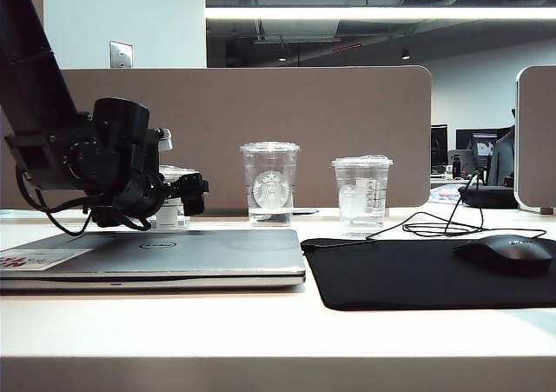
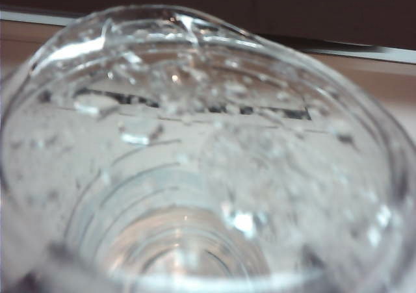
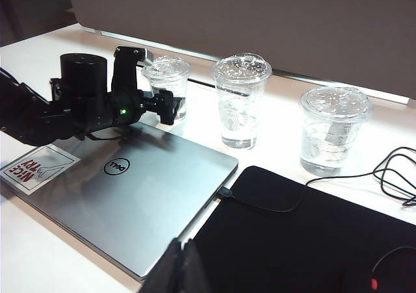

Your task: Pick up the coffee cup on the left and place it on the left side of the laptop.

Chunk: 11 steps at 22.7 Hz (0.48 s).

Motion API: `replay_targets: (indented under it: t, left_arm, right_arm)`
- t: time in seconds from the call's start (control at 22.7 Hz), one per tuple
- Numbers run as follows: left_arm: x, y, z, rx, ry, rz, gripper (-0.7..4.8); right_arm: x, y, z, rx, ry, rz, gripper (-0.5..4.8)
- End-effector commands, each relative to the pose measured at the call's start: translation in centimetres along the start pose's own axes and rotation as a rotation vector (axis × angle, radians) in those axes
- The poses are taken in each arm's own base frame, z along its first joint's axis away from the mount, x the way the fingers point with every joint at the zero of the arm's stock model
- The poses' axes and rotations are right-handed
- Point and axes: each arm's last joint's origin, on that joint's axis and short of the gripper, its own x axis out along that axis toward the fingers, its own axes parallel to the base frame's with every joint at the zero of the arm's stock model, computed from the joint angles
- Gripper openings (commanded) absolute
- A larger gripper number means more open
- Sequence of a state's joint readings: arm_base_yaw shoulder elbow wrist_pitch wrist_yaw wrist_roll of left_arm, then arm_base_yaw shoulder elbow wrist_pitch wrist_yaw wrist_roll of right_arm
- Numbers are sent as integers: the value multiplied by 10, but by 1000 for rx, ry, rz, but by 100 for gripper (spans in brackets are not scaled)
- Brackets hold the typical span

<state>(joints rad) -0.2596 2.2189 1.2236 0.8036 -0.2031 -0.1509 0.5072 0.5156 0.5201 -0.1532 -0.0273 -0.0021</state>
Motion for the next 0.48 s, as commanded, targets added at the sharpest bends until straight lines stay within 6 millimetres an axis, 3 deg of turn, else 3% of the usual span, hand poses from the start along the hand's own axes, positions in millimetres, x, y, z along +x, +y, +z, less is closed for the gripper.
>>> replay_targets:
  t: [0.04, 0.48]
  left_arm:
    - [9, 0, 4, -2, -7, -2, 479]
    - [24, -3, 5, -4, -19, -2, 479]
  right_arm:
    - [-1, 0, 4, 2, -22, 2, -3]
    - [-1, 0, 1, 3, 3, 2, -3]
